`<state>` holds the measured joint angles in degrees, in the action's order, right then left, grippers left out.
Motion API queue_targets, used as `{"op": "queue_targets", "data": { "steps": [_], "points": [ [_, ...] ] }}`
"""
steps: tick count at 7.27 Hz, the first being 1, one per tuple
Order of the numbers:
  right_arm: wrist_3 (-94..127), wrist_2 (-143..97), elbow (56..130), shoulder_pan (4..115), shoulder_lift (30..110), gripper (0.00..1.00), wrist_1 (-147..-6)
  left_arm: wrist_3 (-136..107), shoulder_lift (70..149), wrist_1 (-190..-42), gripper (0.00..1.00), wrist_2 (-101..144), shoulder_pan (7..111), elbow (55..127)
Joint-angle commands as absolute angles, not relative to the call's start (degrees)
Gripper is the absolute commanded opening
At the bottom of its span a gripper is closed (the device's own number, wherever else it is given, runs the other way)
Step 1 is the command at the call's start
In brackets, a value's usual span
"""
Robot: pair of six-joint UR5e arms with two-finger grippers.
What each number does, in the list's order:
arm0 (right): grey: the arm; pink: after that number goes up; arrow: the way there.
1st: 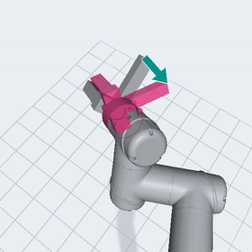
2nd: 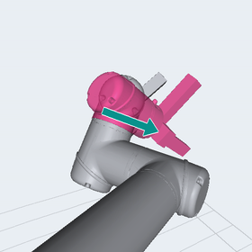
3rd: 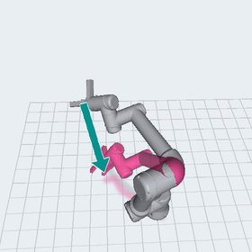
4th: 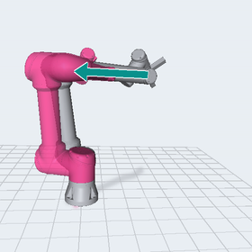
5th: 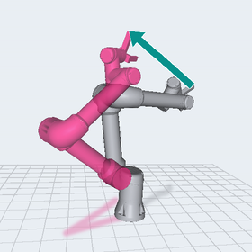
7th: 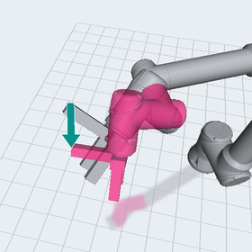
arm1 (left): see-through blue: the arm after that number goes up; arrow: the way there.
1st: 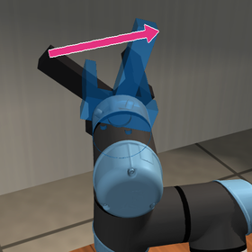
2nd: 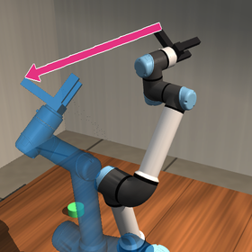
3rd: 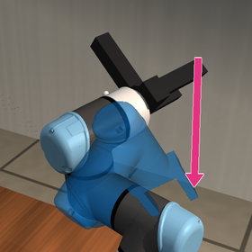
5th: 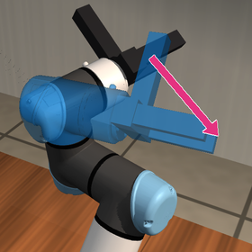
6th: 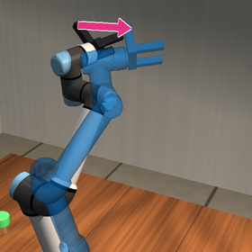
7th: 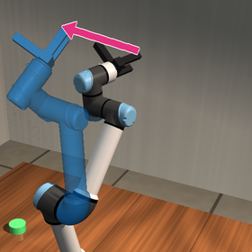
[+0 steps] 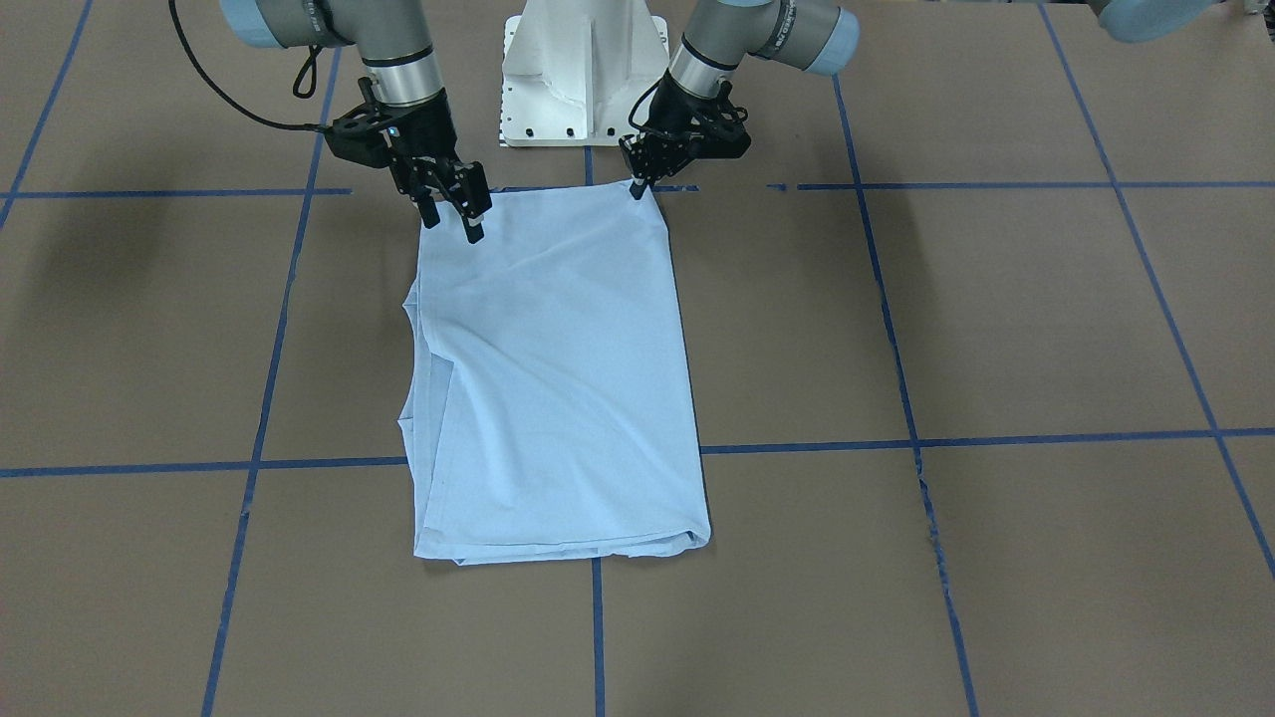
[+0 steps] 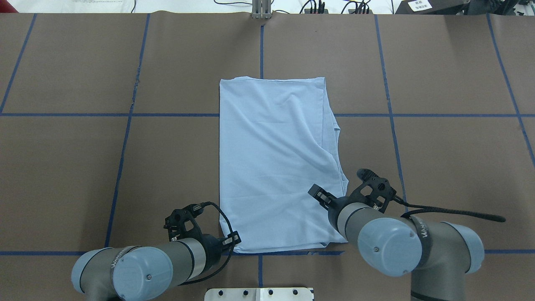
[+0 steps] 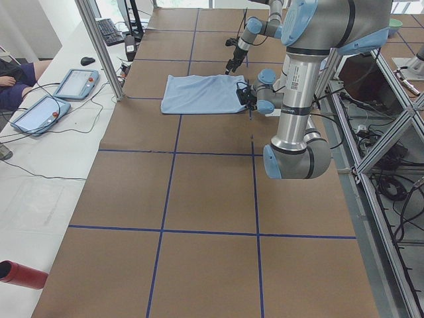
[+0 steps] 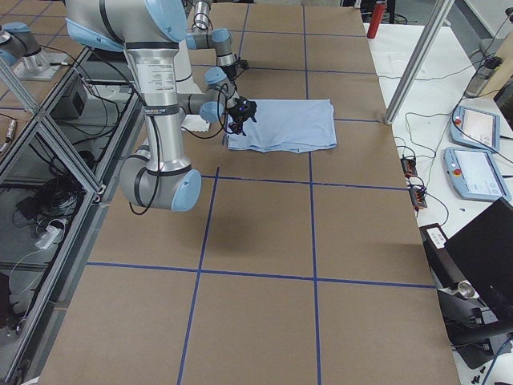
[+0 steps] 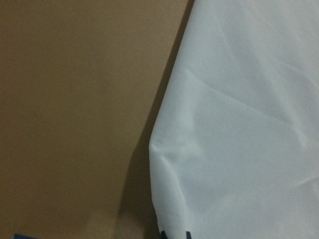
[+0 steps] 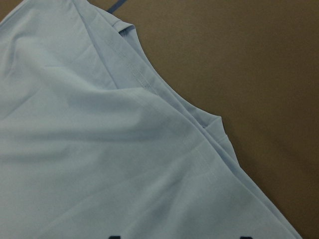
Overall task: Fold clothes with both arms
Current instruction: 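Move the right gripper to the shirt's other near corner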
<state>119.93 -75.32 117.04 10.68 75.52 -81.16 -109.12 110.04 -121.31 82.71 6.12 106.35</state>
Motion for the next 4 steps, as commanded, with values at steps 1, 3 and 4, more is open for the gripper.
{"op": "queue_targets", "data": {
  "steps": [1,3,4],
  "points": [
    [122.4,-73.3,117.0,6.8,73.4,0.86,-88.5,-109.2,110.0,-121.4,0.0,82.7,6.2,106.3],
    [123.9,-72.2,116.5,3.8,73.2,0.87,-91.0,-109.1,110.0,-121.4,0.0,82.7,6.2,106.3],
    [124.1,-72.1,116.5,3.3,73.2,0.87,-92.0,-109.1,110.0,-121.4,0.0,82.7,6.2,106.3]
  ]
}}
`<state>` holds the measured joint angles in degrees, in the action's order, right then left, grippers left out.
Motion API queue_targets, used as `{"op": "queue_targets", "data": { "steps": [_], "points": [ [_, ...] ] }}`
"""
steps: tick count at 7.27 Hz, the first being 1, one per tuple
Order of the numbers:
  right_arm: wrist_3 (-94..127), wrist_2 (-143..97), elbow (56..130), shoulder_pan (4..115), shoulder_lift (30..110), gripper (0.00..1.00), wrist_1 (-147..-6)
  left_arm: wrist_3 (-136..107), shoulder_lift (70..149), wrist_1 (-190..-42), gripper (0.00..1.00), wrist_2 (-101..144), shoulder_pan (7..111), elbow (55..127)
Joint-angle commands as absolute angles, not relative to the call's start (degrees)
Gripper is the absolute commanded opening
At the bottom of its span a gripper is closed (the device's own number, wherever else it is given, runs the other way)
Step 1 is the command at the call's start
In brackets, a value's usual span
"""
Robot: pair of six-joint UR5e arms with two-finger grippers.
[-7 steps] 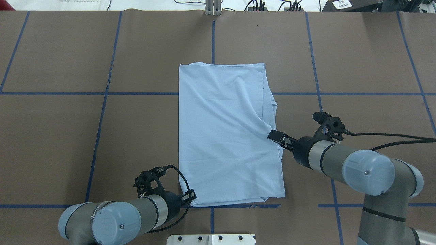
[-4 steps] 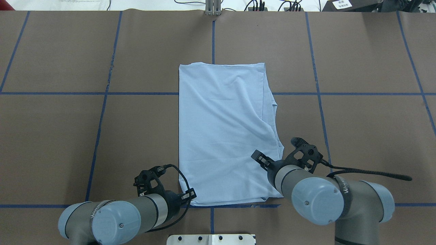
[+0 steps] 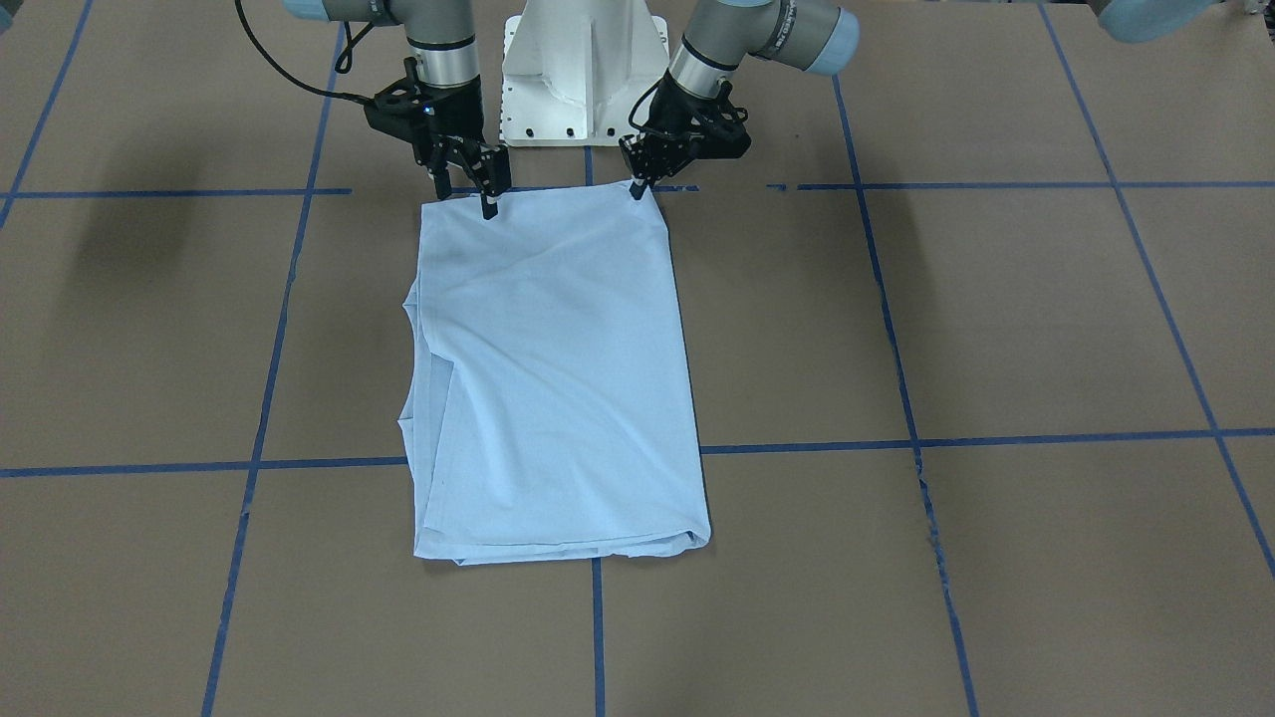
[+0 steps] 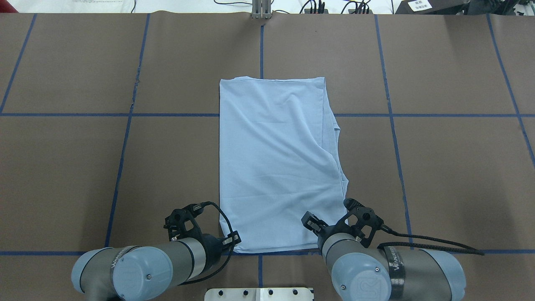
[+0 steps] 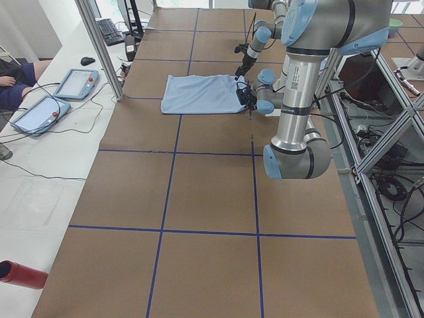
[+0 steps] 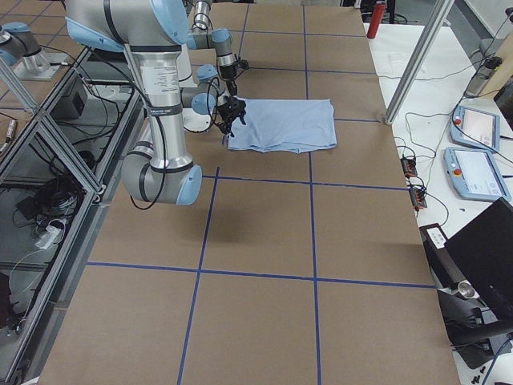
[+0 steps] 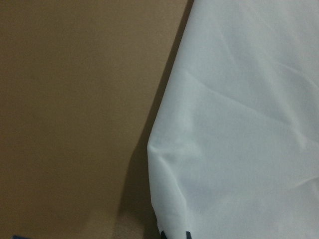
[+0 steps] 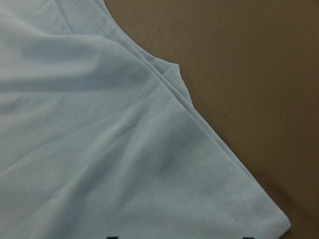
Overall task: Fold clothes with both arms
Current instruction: 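Move the right gripper to the shirt's other near corner, then grasp the two near corners of the shirt with both grippers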
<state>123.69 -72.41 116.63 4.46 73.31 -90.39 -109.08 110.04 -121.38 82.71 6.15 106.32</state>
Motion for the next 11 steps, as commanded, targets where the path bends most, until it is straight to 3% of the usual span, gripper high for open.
{"op": "queue_targets", "data": {
  "steps": [1,8,10,11],
  "points": [
    [124.0,-72.0,115.4,3.0,73.0,0.87,-92.0,-109.1,110.0,-121.5,0.0,82.7,6.2,106.3],
    [124.7,-70.9,112.9,2.9,72.0,0.87,-92.0,-109.0,110.0,-121.6,0.0,82.8,6.3,106.4],
    [126.3,-69.7,112.1,2.9,70.9,0.7,-91.9,-109.0,110.0,-121.6,0.0,82.8,6.3,106.5],
    [127.3,-69.7,112.1,3.1,70.8,0.51,-91.8,-108.8,110.0,-121.6,0.0,82.8,6.3,106.5]
  ]
}}
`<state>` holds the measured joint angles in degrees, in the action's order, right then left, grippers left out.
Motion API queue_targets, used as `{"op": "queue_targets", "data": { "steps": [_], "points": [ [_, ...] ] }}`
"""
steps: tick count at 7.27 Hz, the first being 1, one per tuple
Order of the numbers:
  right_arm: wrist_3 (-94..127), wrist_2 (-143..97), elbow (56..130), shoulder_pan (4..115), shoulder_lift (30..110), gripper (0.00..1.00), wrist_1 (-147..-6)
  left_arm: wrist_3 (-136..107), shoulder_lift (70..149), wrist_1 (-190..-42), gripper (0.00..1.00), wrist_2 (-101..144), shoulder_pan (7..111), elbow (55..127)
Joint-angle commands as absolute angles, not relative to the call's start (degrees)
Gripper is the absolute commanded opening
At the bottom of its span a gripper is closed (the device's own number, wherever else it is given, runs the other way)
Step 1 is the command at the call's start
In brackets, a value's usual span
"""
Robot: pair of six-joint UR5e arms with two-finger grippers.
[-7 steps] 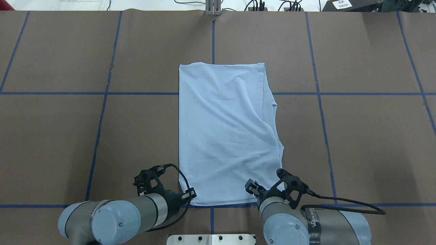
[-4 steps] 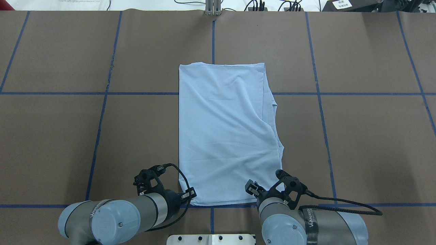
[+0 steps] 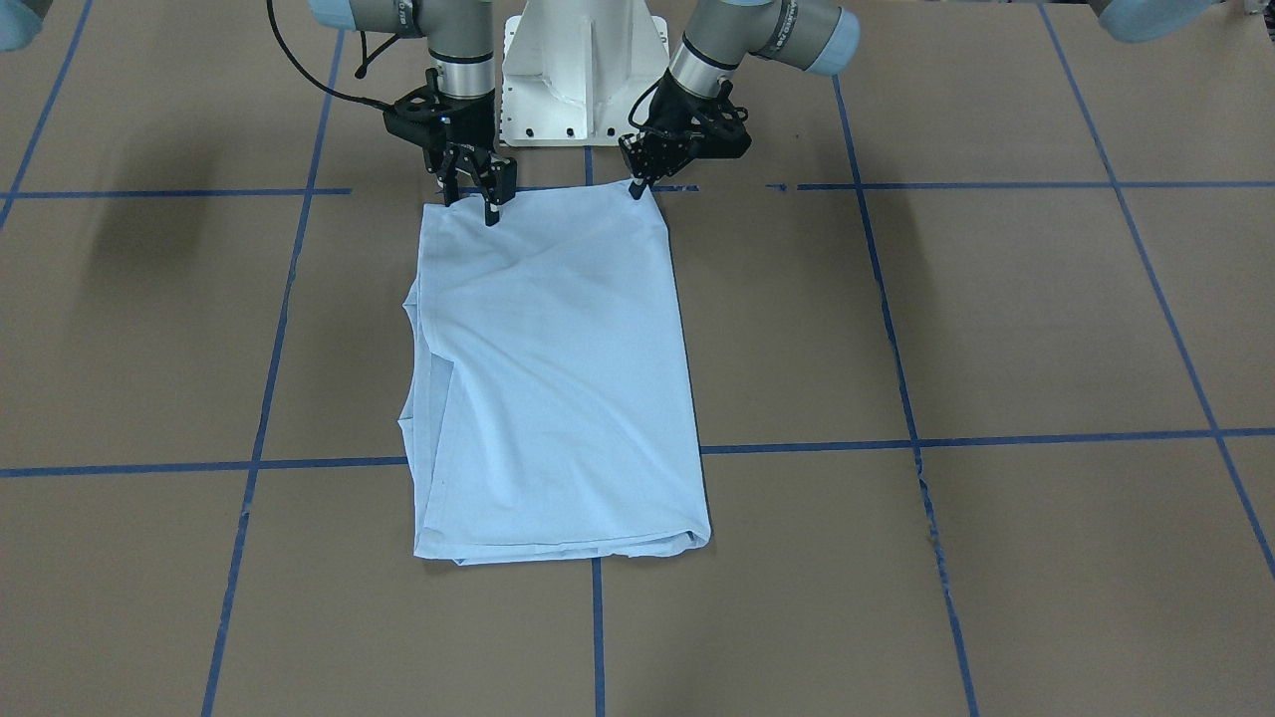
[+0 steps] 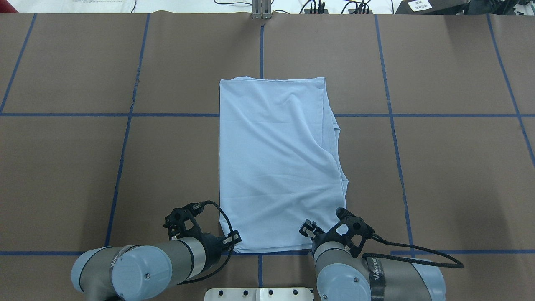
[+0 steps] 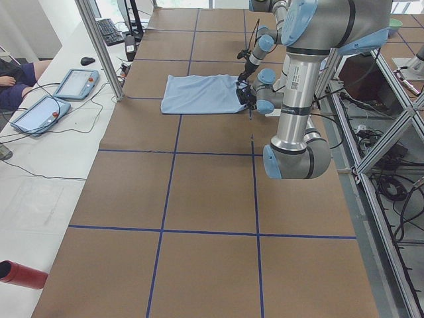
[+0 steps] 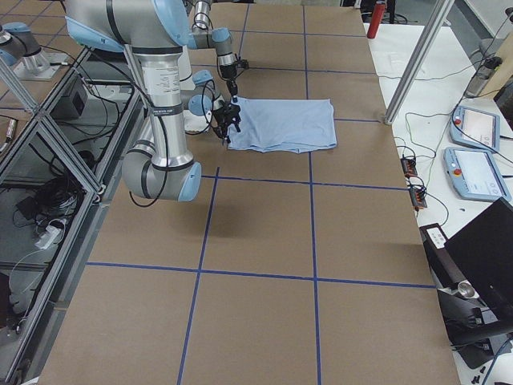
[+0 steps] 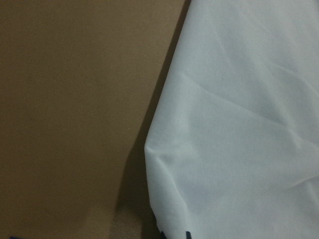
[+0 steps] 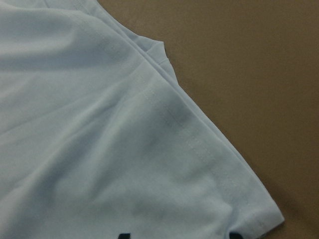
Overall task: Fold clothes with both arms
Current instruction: 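Grasp the two near corners of the shirt with both grippers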
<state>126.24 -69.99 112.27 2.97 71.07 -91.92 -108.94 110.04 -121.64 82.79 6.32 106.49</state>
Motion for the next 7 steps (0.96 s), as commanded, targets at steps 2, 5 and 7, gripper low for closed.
{"op": "queue_targets", "data": {
  "steps": [2,5,7],
  "points": [
    [128.1,-69.6,112.1,3.0,70.7,0.37,-91.8,-108.8,110.0,-121.6,0.0,82.8,6.3,106.8],
    [130.6,-69.6,112.1,3.6,69.8,0.0,-91.6,-108.7,110.0,-121.6,0.0,82.8,6.3,107.2],
    [130.7,-69.0,114.7,4.4,69.6,0.0,-91.7,-108.3,109.3,-120.9,0.0,83.1,7.4,111.7]
  ]
}}
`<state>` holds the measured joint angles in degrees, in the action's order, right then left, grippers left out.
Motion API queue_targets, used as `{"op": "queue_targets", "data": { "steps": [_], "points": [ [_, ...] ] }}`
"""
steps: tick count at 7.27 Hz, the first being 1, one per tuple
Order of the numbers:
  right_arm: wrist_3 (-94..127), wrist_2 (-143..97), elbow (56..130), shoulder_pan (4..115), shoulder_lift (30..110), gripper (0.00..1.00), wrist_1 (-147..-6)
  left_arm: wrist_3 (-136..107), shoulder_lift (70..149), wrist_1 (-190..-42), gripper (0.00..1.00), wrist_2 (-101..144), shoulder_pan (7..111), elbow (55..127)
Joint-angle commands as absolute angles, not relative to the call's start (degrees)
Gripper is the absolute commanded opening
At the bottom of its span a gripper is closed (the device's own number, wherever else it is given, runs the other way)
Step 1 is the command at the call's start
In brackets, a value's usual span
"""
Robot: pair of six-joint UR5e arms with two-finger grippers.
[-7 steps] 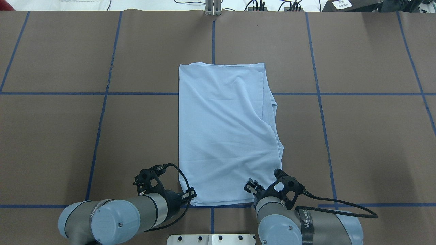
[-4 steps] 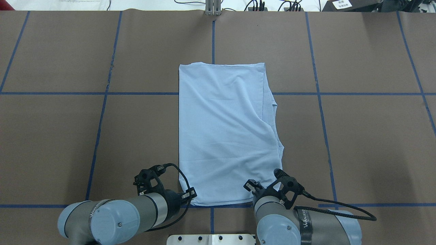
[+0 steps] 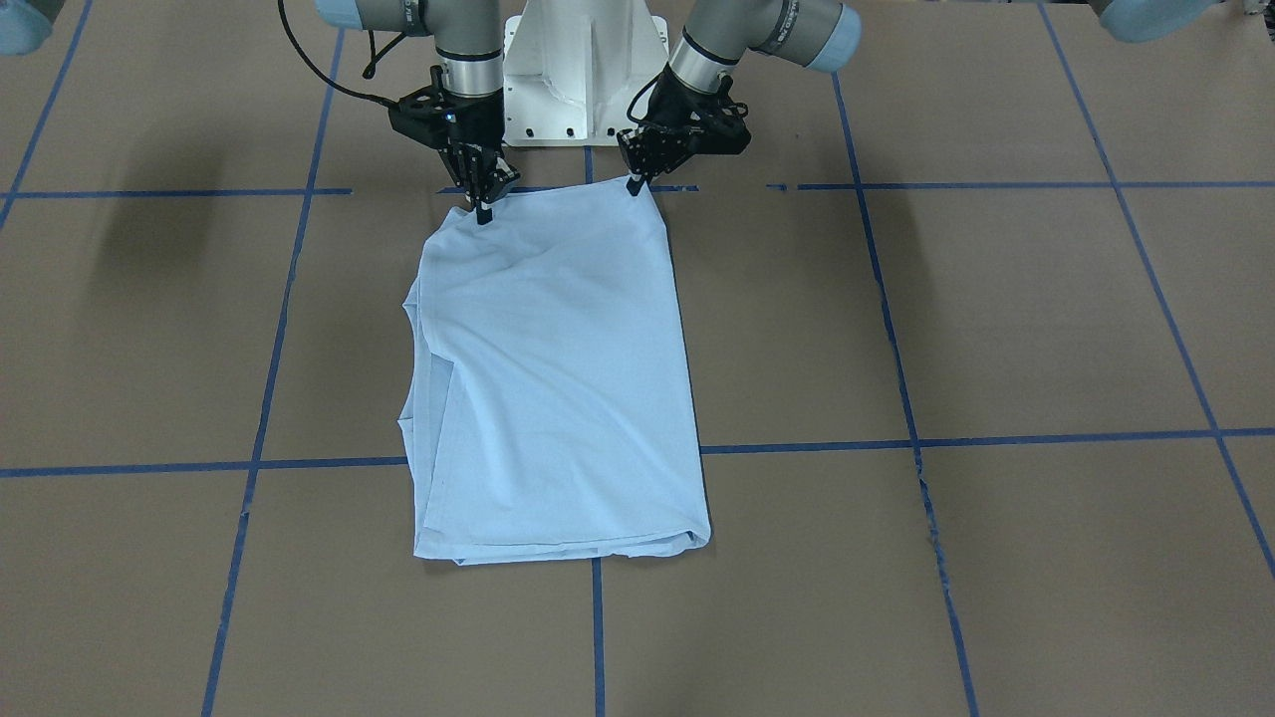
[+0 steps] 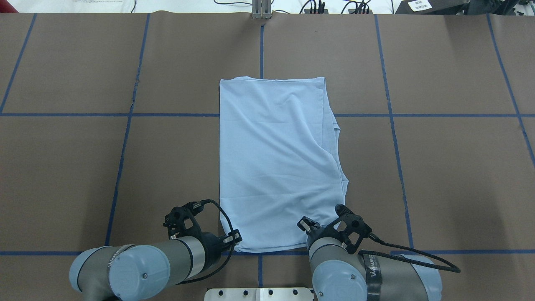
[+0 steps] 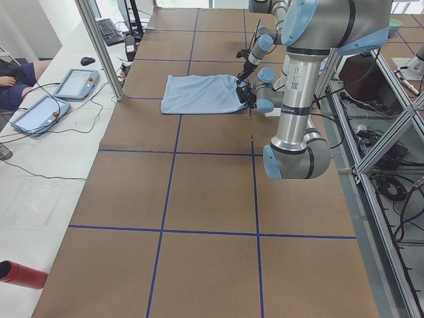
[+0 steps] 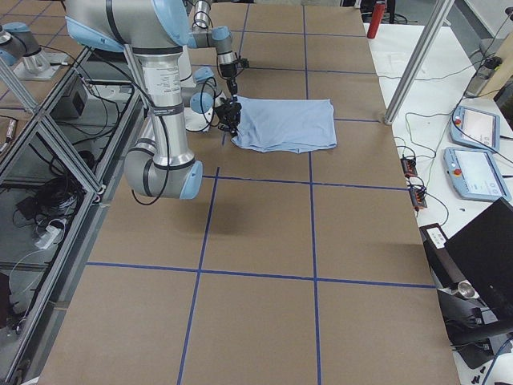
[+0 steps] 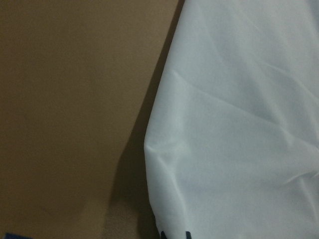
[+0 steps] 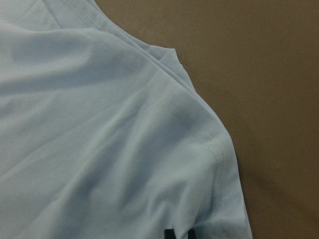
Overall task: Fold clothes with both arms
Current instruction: 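Lift the near edge with both grippers and fold it away from the robot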
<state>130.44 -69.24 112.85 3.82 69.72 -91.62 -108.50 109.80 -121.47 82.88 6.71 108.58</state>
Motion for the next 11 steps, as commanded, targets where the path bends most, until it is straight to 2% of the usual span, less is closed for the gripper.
{"op": "queue_targets", "data": {
  "steps": [1,3,5,6,8,11],
  "points": [
    [130.6,-69.2,118.5,4.7,69.6,0.0,-92.1,-108.1,107.7,-117.2,0.0,83.9,7.6,117.3],
    [130.5,-69.3,127.7,4.6,69.5,0.0,-98.6,-107.5,107.8,-104.7,0.0,86.4,7.7,129.2],
    [130.8,-69.5,143.9,-1.5,68.0,0.0,-115.8,-107.6,108.3,-96.3,0.0,87.4,7.7,137.8],
    [130.8,-69.4,145.1,-3.0,64.8,0.0,-120.2,-107.6,108.5,-93.4,0.0,87.5,7.6,140.4],
    [129.6,-69.2,141.3,-1.9,63.6,0.0,-120.1,-107.2,108.8,-93.0,0.0,87.5,7.6,137.7],
    [122.1,-70.4,127.6,8.9,60.0,0.0,-110.4,-99.3,113.7,-93.2,0.0,87.7,15.3,128.8]
  ]
}}
